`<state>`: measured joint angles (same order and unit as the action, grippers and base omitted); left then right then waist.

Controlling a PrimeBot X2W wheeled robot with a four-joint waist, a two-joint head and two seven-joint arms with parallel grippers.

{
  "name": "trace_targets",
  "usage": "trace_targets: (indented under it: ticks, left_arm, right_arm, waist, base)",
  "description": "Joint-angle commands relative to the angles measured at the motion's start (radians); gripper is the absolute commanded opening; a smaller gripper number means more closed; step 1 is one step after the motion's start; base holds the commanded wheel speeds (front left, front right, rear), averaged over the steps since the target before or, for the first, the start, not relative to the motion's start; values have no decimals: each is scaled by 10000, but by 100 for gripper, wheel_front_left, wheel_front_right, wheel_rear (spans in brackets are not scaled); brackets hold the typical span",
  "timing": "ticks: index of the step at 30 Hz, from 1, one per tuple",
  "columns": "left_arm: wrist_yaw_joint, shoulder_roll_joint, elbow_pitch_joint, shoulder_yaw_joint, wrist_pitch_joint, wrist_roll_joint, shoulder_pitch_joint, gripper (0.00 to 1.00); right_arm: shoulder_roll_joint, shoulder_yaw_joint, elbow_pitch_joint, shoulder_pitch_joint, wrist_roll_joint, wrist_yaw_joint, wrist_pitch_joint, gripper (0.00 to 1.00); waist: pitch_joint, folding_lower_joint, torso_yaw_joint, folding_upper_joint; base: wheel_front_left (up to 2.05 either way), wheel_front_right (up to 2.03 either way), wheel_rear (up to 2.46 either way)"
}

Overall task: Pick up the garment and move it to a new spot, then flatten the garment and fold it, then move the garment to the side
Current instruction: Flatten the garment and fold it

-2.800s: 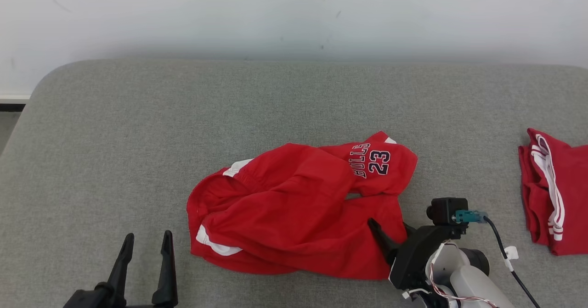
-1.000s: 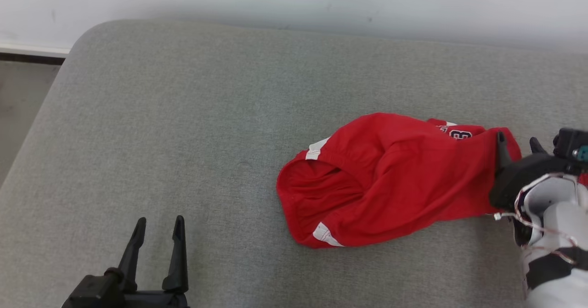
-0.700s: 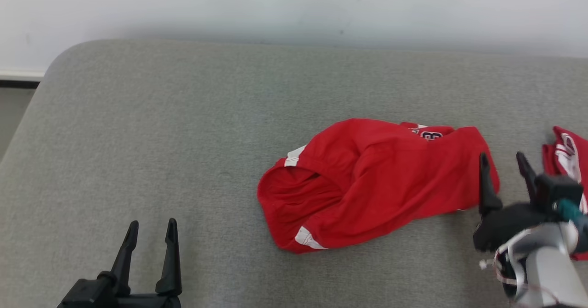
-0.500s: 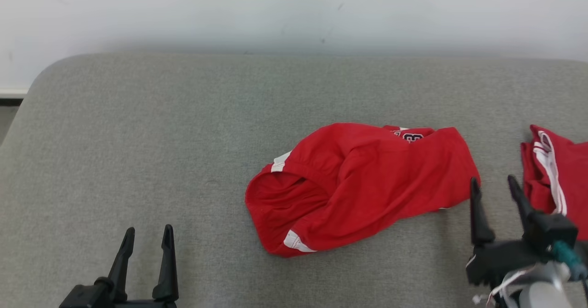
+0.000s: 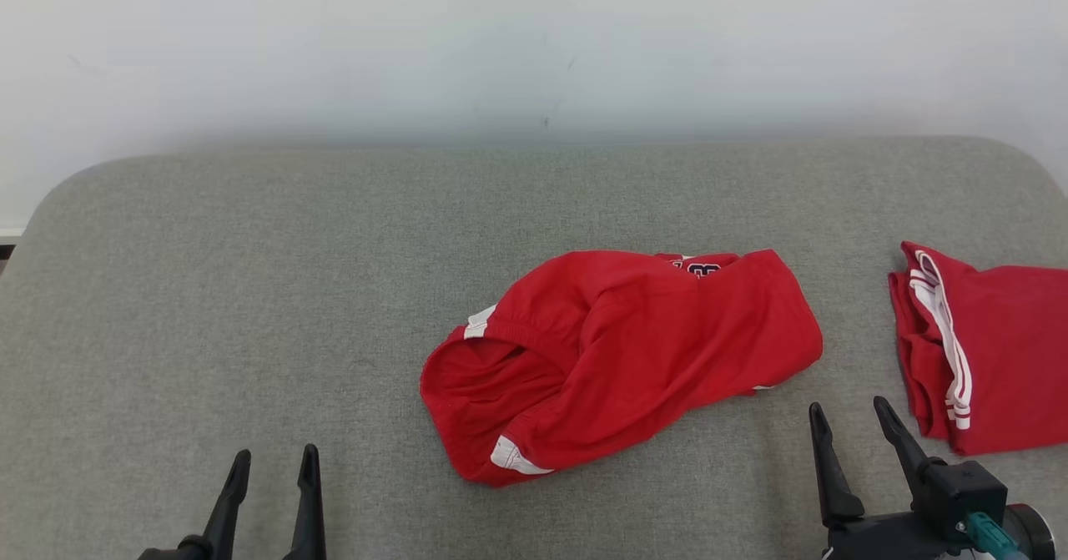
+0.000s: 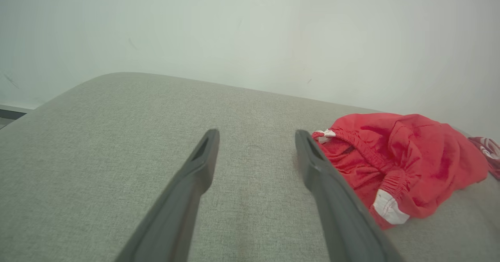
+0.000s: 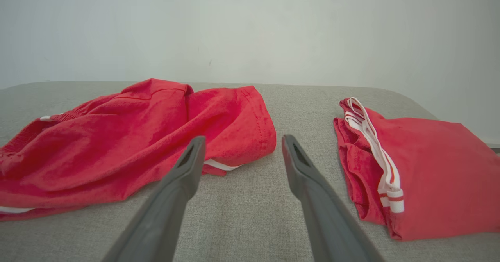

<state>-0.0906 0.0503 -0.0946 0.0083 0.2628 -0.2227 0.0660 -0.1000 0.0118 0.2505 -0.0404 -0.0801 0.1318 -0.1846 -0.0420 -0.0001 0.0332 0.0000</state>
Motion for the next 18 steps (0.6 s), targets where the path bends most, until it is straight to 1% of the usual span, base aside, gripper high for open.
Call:
trace_targets:
  ticks: [1,8,11,16,18]
  left_arm:
    - [-34,4,-27,-32,19,21,74,100]
    - [-146,3,-439,-465,8,34,-494,100]
    - [-252,0,-881,-915,-520,-227,-1149,100]
    - [-390,9,-1923,-1955,-2653,-2204,-2589,100]
    - [-394,9,-2362,-2251,-3329,-3283,-3115,100]
  right_arm:
    - [24,-11,-57,87,-122,-26,34,100]
    - [31,12,-109,117,-186,-26,133,100]
    - [95,-29,-147,191,-171,-26,151,100]
    - [129,-176,-195,162,-206,-26,204,100]
    - [116,-257,-202,52,-238,-26,211,100]
  waist:
    - [22,1,-20,0]
    - [29,1,-34,0]
    - [34,1,-71,0]
    - [-14,1,-302,0]
    - [-76,1,-483,0]
  base:
    - [0,0,0]
    - [0,0,0]
    - [0,0,0]
    - [0,0,0]
    - [0,0,0]
